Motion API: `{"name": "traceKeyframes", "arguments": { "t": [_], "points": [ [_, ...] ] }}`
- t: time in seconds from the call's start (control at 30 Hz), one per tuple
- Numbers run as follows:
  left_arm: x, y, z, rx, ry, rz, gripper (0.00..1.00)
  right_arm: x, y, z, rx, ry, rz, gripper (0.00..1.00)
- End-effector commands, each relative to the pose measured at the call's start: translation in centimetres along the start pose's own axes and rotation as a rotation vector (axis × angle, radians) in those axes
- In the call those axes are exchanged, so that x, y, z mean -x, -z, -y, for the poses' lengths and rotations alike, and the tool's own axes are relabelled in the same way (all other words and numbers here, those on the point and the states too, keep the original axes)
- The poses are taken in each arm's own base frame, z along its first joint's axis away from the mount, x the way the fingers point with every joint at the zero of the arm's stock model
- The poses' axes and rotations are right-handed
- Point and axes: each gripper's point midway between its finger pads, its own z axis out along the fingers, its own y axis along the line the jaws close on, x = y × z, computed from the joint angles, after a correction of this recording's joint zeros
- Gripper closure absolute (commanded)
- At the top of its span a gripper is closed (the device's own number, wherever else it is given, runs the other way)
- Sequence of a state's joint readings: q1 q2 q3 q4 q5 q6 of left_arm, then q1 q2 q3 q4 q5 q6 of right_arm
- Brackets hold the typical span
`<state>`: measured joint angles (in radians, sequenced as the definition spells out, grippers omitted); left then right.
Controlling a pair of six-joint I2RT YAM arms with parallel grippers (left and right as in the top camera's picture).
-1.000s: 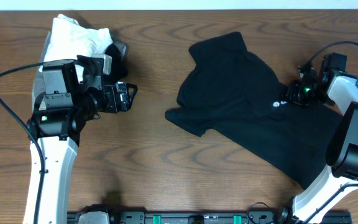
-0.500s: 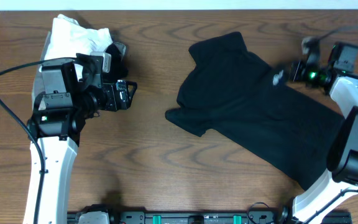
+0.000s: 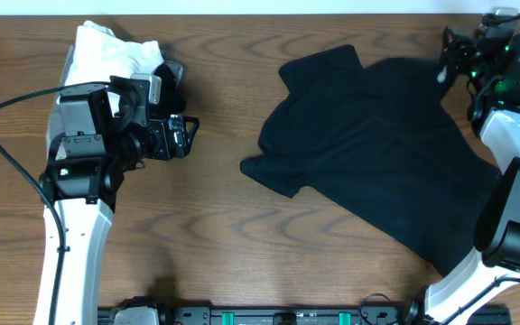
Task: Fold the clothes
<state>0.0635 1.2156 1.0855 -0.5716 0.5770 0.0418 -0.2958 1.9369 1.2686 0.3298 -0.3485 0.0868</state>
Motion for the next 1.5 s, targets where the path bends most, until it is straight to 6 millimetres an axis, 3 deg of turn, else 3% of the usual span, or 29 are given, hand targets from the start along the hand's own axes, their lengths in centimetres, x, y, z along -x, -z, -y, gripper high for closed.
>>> {"name": "traceKeyframes", "arguments": {
  "t": [0.0,0.27,0.5,0.6,0.7,0.8,1.0,1.1,1.3,1.47],
  "points": [
    [0.9,0.6,0.8,-0.019,-0.025,0.027,0.14,-2.3,-0.2,1.9,-0.064,-0.057,-0.071,0.21],
    [0.7,0.6,0.8,-0.019,-0.019,0.017,0.14,-8.6,3.1,0.1,0.079,-0.233,-0.379,0.21],
    [0.3,0.2,0.8,-0.022,-0.013,-0.001,0.14,-14.2,6.6,0.2,0.012,-0.383,-0.641,0.24],
    [-0.2,-0.5,1.3,-0.039,-0.018,-0.03,0.14,-16.8,8.6,1.2,-0.101,-0.408,-0.762,0.25],
    [-0.8,-1.3,2.2,-0.062,-0.031,-0.06,0.14,-18.8,11.2,4.3,-0.348,-0.438,-0.855,0.23],
    [-1.2,-2.1,2.7,-0.078,-0.04,-0.084,0.14,-19.1,12.3,6.3,-0.44,-0.419,-0.867,0.18],
    [-1.4,-2.8,2.7,-0.083,-0.043,-0.096,0.14,-17.0,10.5,6.6,-0.158,-0.156,-0.777,0.18],
    [-1.2,-2.8,2.7,-0.084,-0.047,-0.089,0.14,-16.3,10.3,7.6,-0.153,-0.116,-0.738,0.18],
    [-1.2,-2.8,2.7,-0.084,-0.048,-0.088,0.14,-16.9,10.9,8.7,-0.146,-0.076,-0.752,0.23],
    [-1.2,-2.8,2.7,-0.084,-0.047,-0.09,0.14,-17.9,11.1,8.1,-0.118,-0.095,-0.772,0.32]
  ]
}}
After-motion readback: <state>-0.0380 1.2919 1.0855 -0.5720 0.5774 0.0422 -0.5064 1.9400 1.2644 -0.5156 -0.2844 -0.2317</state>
